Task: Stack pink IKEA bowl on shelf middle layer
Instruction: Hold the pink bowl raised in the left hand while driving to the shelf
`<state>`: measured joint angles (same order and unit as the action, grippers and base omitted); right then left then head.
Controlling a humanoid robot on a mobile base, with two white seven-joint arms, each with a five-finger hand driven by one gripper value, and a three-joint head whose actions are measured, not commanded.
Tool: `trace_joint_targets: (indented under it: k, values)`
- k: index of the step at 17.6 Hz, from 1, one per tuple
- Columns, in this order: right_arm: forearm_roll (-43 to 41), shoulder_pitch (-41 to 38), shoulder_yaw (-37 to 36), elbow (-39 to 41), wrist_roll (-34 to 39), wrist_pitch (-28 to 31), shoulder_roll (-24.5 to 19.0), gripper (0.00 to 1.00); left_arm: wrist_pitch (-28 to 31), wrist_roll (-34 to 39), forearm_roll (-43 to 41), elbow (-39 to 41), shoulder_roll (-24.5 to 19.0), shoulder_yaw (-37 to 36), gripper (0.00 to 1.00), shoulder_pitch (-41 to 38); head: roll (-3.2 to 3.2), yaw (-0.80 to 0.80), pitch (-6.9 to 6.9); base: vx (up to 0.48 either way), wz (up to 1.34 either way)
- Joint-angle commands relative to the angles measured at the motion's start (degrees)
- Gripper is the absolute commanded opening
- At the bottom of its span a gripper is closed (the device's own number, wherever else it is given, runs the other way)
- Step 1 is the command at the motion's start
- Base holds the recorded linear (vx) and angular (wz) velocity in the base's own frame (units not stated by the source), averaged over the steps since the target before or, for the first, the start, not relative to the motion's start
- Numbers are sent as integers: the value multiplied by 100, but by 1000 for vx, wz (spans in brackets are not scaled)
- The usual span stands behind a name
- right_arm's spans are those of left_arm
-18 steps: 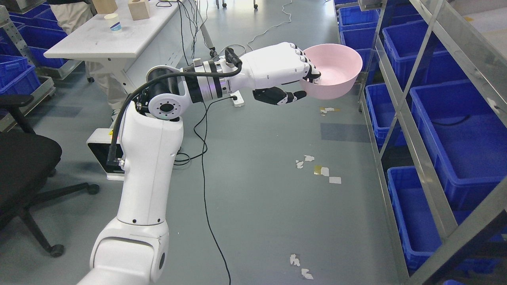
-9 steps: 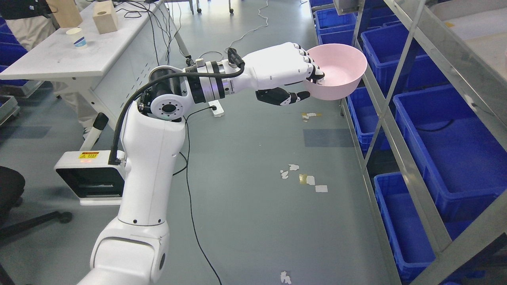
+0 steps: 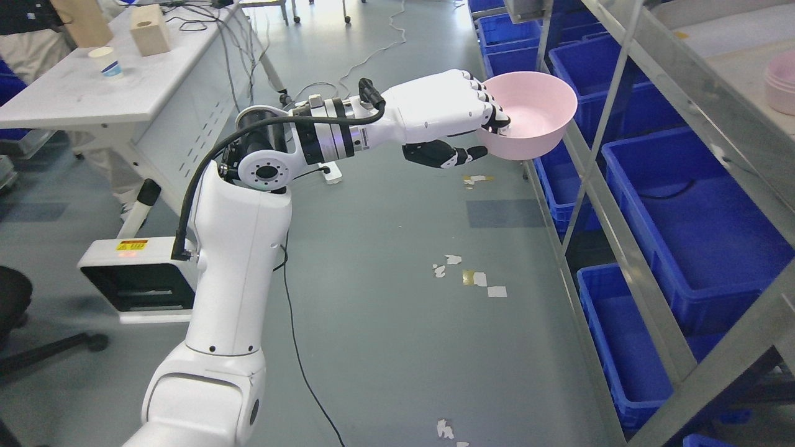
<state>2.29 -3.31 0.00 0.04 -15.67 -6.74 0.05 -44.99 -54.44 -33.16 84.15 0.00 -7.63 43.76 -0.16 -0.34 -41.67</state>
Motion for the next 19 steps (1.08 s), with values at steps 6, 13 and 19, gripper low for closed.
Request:
trace_joint_targets:
  k: [6,13,19]
  values:
    - [-9,-3,27,96,64,15,95,100,-1,3,64,-30,-100,-10,3,-8,0,0,0,-125,331]
    - [0,-3,27,96,64,15,95,100,-1,3,82,-30,-100,-1,3,-8,0,0,-1,-79,329]
    - [0,-3,27,96,64,15,95,100,-1,3,135,-39,-100,34,3,-8,0,0,0,39,-38]
